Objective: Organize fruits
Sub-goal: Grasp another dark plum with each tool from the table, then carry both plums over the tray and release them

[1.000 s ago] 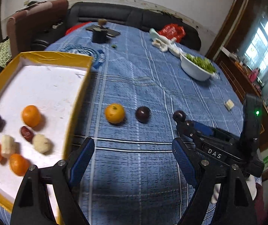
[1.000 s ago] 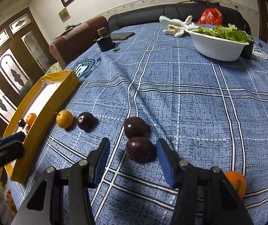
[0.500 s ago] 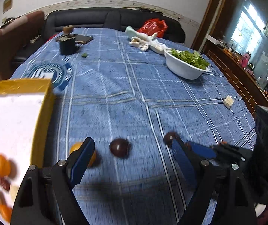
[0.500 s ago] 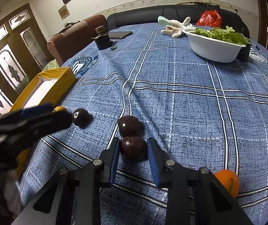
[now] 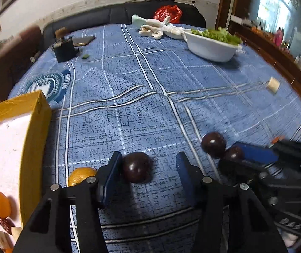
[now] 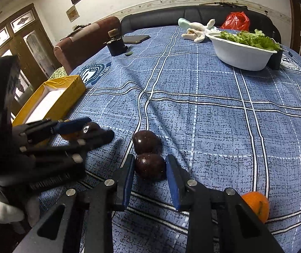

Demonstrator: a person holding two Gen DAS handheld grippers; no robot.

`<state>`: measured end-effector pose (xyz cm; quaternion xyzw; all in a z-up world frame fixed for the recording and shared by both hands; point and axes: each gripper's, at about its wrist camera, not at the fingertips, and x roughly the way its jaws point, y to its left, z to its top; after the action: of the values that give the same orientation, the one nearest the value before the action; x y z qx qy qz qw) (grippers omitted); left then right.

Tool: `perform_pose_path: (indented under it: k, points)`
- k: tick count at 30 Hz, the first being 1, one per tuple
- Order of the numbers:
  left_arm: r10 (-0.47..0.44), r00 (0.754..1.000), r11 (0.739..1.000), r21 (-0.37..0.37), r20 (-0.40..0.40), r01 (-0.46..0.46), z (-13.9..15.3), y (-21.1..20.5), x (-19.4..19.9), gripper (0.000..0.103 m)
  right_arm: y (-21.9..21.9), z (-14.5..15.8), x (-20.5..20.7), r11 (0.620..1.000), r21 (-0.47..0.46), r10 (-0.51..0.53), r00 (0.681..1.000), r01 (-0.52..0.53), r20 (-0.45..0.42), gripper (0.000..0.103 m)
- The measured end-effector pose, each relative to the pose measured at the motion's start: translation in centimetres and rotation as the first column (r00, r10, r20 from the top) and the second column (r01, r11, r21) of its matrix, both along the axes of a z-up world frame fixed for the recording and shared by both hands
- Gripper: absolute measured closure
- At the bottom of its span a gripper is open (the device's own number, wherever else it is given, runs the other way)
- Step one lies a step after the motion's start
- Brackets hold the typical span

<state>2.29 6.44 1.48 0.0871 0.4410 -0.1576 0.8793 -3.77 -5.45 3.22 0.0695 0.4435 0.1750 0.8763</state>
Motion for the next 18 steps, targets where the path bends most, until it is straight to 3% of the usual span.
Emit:
perform_pose_path:
  k: [3,7,9,15,18]
  points:
    - [0.002,1.000,1.000,-0.001,0.005,-0.002,0.1,0.1,0.0,0.054,0.0,0.0,0.1,1.000,0.002,-0.002,1.000,0.002,-0.001,0.070]
    - [0.059,0.998,0.996,-0.069,0.006,-0.058,0.3,1.9,0.2,0.078,0.0,0.1,0.1,1.000,-0.001,-0.007,1.000,0.007,-0.001,0.069]
    - [0.062,0.998,0.990,-0.125,-0.003,-0.062,0.4,2.6,0.2,0.078,0.0,0.1,0.1,1.000,-0.001,-0.007,1.000,0.007,-0.001,0.070]
    - [0.082,0.996,0.988,-0.138,0.047,-0.074,1.0,2.7,-0.5,0.078,-0.3,0.4,-0.2,1.000,0.019,-0.024,1.000,0.023,0.010,0.071]
    - [0.100,0.994,0.984,-0.153,0.033,-0.093,1.2,3.2,-0.6,0.078,-0.4,1.0,-0.5,0.999,0.033,-0.024,0.999,0.023,0.038,0.071]
